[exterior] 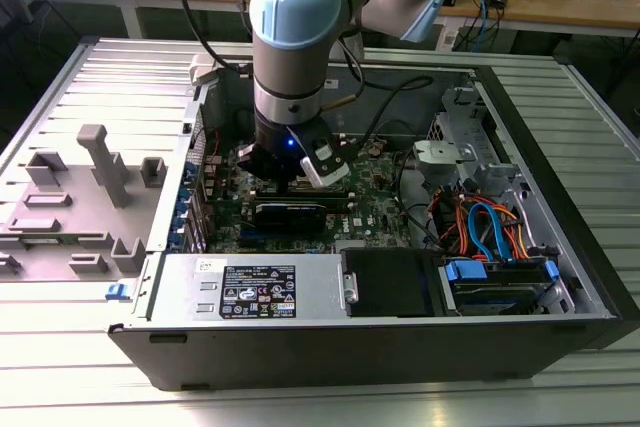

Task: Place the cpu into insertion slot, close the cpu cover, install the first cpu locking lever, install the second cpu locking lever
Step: 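Install the second cpu locking lever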

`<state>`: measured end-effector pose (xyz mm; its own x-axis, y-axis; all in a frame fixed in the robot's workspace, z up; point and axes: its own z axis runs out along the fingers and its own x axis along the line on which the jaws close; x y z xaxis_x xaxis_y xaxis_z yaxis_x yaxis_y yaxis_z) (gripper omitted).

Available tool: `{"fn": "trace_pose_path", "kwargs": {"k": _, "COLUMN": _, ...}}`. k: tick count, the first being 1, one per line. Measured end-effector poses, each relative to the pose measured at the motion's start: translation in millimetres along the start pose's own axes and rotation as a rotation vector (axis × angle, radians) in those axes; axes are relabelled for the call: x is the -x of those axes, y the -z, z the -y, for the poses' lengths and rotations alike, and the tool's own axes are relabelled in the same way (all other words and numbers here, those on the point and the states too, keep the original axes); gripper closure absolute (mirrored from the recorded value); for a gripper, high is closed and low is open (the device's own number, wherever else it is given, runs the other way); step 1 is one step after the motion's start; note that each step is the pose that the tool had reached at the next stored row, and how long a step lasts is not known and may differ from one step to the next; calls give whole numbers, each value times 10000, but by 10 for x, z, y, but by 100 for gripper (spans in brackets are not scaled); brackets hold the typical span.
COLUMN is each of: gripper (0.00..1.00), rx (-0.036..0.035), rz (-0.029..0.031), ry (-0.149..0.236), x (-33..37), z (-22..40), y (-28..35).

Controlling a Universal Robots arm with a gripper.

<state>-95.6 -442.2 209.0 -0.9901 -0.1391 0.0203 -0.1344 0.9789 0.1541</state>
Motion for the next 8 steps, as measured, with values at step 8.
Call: {"fn": "trace_pose_path", "kwargs": {"k": 8, "gripper": 89, "rx": 111, "rz": 29, "ry": 7, "x": 0, "z": 1, "y": -12}}
